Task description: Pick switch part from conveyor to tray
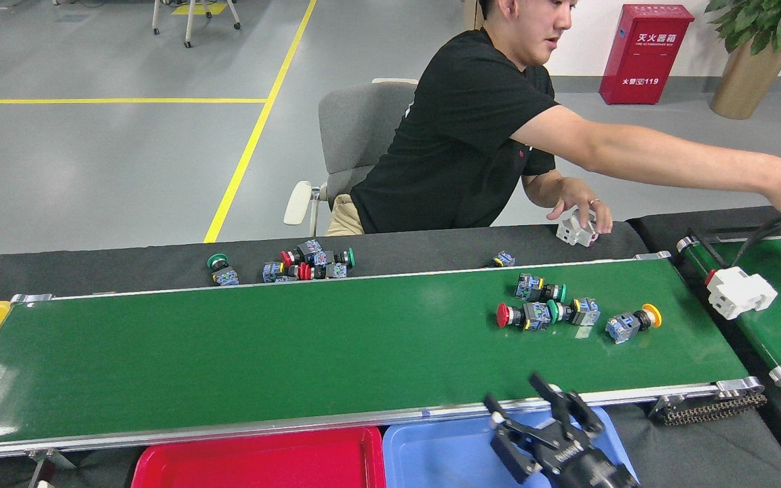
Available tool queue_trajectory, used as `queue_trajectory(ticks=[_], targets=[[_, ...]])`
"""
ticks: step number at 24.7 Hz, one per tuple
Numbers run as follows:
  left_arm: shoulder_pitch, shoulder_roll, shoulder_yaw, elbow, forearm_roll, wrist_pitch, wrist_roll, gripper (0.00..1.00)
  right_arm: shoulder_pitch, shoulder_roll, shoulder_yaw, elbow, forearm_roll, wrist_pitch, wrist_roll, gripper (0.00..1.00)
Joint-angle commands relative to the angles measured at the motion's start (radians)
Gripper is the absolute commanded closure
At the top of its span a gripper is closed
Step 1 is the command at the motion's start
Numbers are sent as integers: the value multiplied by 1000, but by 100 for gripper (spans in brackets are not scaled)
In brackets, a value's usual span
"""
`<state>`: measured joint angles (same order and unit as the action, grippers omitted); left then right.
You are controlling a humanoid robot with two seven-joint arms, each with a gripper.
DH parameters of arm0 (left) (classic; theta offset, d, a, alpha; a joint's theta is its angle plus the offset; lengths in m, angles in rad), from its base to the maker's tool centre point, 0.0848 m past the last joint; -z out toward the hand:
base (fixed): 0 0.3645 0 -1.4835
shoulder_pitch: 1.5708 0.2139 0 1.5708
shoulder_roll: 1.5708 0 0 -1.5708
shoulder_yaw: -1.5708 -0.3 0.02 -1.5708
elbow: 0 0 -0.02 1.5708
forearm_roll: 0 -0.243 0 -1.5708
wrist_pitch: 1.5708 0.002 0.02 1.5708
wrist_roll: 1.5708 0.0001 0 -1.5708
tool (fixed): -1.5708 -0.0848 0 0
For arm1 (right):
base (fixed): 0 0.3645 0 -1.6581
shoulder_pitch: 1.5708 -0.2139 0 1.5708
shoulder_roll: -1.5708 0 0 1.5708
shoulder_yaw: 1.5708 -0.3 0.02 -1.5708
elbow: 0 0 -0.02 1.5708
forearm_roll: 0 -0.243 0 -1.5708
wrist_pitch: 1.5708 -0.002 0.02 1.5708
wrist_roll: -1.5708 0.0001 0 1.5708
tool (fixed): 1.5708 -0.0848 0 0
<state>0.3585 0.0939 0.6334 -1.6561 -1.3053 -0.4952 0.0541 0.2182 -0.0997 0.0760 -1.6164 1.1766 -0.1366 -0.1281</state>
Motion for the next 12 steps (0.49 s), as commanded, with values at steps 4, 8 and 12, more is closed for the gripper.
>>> queue_trajectory(ticks=[4,8,12], targets=[[-1,1,2,-13,3,0,3,0,-98,-5,14,-2,61,219,47,13],[-3,1,2,-10,3,0,3,0,-241,20,108,81,120,261,145,13],[-1,3,0,-11,3,0,3,0,-398,61,205,207,123,310,171,12]])
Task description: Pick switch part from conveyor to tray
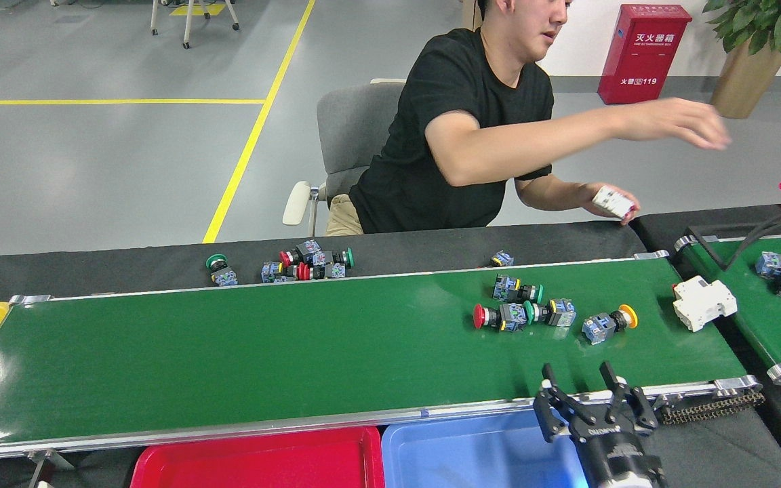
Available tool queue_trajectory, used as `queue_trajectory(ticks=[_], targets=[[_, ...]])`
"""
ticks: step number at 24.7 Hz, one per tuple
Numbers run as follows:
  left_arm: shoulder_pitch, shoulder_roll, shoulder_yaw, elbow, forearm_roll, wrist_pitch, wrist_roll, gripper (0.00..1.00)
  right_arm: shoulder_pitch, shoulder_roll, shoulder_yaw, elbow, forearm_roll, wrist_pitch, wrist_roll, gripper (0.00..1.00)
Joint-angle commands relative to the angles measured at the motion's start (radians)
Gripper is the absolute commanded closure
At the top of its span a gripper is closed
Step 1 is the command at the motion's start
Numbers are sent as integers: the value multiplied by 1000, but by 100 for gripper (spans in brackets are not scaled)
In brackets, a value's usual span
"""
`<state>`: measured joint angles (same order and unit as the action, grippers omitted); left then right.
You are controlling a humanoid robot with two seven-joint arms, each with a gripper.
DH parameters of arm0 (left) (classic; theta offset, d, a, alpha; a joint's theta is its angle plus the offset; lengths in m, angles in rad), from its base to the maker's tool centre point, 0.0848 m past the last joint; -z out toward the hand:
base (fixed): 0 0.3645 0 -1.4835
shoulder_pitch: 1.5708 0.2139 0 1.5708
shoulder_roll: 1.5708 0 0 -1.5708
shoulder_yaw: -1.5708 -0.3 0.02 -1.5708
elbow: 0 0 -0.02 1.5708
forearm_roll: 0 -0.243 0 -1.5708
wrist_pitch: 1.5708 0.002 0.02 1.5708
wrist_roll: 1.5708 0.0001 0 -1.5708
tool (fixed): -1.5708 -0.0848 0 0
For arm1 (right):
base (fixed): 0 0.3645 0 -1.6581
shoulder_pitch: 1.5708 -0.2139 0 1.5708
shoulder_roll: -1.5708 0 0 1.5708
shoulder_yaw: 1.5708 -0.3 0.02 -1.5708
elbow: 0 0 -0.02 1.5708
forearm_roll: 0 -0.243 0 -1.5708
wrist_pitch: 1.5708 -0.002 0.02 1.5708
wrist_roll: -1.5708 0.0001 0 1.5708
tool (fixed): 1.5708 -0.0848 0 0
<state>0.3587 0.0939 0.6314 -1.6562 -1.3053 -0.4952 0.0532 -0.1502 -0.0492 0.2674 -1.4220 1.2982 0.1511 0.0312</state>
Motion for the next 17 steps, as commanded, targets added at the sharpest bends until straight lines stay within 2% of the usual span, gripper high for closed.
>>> queue_trajectory(ticks=[1,5,11,17], targets=[[-1,3,2,-10,3,0,4,0,-52,25,29,43,3,22,12,12],[-1,4,1,-11,3,0,4,0,-127,84,73,143,4,22,12,10],[-4,7,1,-11,3,0,4,0,-189,109,82,224,10,21,12,9],[-6,9,-1,-10,3,-2,4,0,-276,144,81,371,9,13,9,8]])
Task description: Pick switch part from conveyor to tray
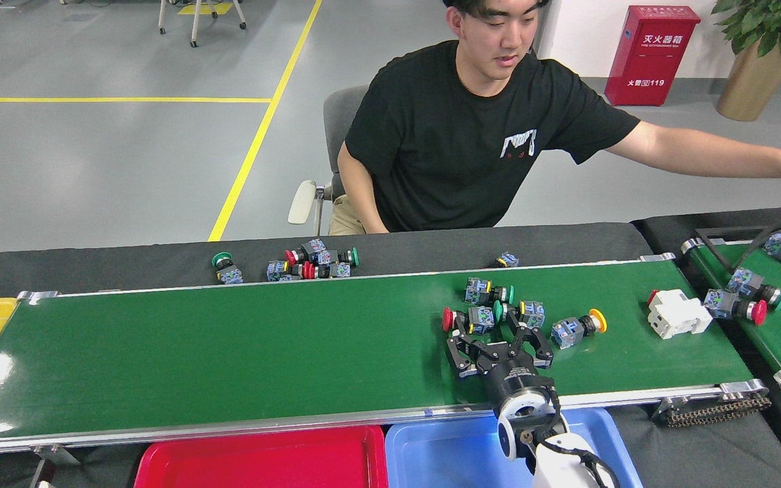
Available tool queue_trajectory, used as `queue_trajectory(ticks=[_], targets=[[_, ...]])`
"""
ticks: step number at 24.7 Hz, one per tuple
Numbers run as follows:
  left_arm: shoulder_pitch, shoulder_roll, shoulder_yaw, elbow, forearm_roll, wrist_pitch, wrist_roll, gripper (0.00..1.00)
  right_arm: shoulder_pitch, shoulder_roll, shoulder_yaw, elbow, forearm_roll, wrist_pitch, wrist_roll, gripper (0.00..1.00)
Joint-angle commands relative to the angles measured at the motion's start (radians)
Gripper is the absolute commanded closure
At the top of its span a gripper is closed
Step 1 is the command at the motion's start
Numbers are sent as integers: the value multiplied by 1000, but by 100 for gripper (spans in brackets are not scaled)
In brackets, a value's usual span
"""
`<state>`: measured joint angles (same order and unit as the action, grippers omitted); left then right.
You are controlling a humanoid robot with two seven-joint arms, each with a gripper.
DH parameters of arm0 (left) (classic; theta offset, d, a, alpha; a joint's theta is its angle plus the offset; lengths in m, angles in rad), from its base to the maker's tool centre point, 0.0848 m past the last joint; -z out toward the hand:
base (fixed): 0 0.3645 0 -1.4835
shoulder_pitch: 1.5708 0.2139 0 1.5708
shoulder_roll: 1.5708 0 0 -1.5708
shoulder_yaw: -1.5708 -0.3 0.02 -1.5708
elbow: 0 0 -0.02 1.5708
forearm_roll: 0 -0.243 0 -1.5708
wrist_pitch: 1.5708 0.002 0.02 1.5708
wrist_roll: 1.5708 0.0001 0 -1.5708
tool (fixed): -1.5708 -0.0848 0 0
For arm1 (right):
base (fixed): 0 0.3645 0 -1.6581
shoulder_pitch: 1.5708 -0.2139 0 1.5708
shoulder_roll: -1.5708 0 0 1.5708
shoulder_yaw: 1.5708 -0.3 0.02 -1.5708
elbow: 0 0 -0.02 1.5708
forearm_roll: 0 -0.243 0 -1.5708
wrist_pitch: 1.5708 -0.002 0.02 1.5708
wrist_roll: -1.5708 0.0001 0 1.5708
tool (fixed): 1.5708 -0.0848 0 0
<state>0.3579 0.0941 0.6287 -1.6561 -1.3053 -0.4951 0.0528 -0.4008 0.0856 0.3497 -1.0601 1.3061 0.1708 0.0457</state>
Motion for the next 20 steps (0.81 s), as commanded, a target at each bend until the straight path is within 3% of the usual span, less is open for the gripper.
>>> queue_trajectory(ticks=[1,2,3,5,6,8,15,20], targets=[[-5,9,2,-10,1,-2,4,0,-36,20,-2,35,1,-7,-6,8],[-7,9,0,-10,1,-2,4,0,-46,33,-2,52,1,-7,-7,12],[-8,9,2,-8,1,-3,4,0,-47,37,0,58,2,-8,-9,26],[-10,9,2,-7,1,-3,4,0,-47,34,5,60,2,-36,-10,68],[-10,10,2,-7,1,-3,4,0,-47,33,9,60,2,-66,-10,79],[-11,10,2,-7,1,-3,4,0,-46,29,11,58,2,-103,-12,90],[-10,10,2,-7,1,-3,4,0,-24,28,15,8,1,-154,-33,96],[-8,10,3,-7,1,-2,4,0,80,16,69,-176,1,-294,-33,96]])
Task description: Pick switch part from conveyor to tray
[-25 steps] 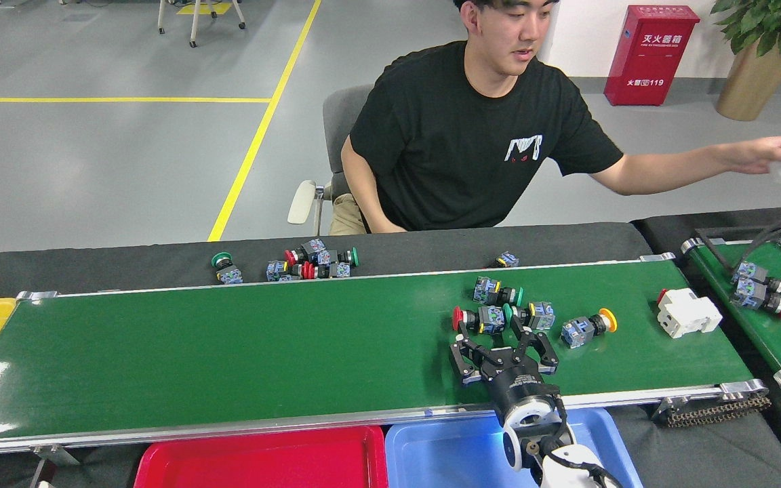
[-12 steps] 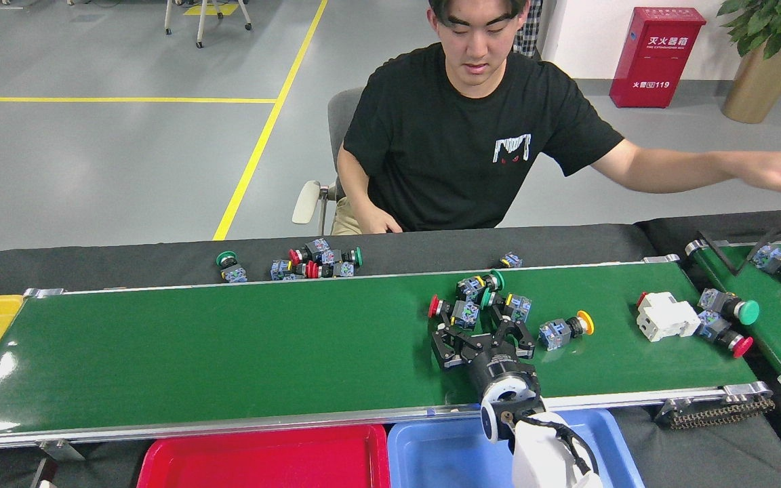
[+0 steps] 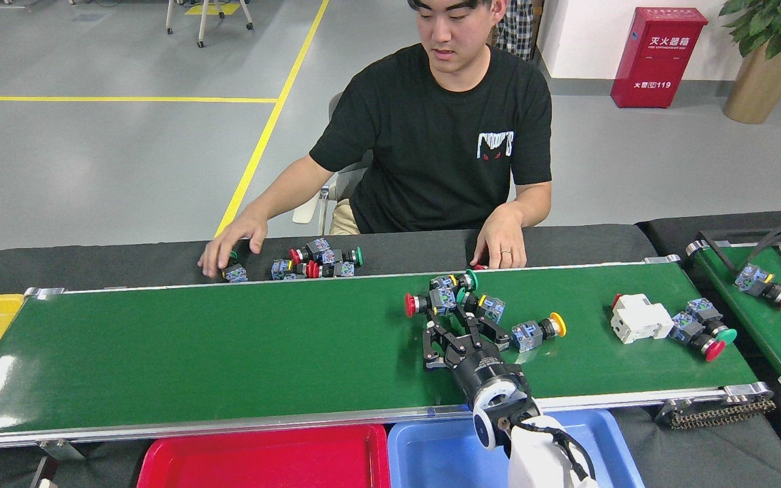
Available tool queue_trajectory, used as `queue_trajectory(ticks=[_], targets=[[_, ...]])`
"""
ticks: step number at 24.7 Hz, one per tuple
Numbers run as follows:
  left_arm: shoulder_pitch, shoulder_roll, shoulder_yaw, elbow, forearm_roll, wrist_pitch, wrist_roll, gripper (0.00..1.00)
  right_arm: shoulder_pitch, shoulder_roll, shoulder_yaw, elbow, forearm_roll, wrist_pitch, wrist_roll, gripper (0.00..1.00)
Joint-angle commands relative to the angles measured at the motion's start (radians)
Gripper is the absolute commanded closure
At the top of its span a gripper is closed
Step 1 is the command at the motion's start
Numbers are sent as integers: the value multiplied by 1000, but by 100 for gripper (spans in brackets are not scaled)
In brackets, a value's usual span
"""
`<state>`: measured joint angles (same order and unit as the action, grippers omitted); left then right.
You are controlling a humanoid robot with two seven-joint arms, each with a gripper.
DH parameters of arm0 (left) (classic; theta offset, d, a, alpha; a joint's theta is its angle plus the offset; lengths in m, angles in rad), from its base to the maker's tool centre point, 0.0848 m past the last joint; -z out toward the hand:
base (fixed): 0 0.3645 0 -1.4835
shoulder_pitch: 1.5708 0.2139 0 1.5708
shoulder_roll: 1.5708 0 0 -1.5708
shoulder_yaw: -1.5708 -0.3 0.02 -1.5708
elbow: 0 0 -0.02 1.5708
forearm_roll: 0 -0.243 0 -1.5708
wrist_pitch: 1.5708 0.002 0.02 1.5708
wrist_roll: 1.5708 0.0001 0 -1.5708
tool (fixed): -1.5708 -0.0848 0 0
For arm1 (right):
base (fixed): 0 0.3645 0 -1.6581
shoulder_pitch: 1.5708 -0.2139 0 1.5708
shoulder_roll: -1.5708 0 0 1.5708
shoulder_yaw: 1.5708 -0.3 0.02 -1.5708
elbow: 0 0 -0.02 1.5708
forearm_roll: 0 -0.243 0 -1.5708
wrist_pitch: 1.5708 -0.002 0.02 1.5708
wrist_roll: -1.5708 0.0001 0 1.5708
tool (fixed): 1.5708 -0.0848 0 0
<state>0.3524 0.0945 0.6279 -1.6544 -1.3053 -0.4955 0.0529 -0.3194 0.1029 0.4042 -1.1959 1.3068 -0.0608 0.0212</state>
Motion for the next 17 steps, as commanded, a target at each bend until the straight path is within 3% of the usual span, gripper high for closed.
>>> queue_trajectory(ticks=[1,2,3,4,5,8,12,14,17], targets=[[-3,10,4,-8,1,-3,4,0,37,-14,48,-96,0,-134,-9,96],[-3,10,4,-8,1,-3,4,0,82,-35,79,-156,0,-214,-12,88],[-3,10,4,-8,1,-3,4,0,126,-63,99,-214,0,-295,-18,60],[-3,10,4,-8,1,-3,4,0,164,-77,110,-264,0,-362,-23,18],[-3,10,4,-8,1,-1,4,0,201,-75,117,-295,0,-433,-24,0],[-1,10,3,-8,1,-3,4,0,220,-74,134,-292,0,-610,-17,0],[-1,10,3,-10,1,-3,4,0,221,-68,125,-292,-4,-606,-10,0],[0,8,3,-12,1,-3,4,0,234,-65,56,-306,-12,-491,-10,1],[0,8,3,-15,1,-3,4,0,313,-49,-31,-353,-11,7,-32,4]])
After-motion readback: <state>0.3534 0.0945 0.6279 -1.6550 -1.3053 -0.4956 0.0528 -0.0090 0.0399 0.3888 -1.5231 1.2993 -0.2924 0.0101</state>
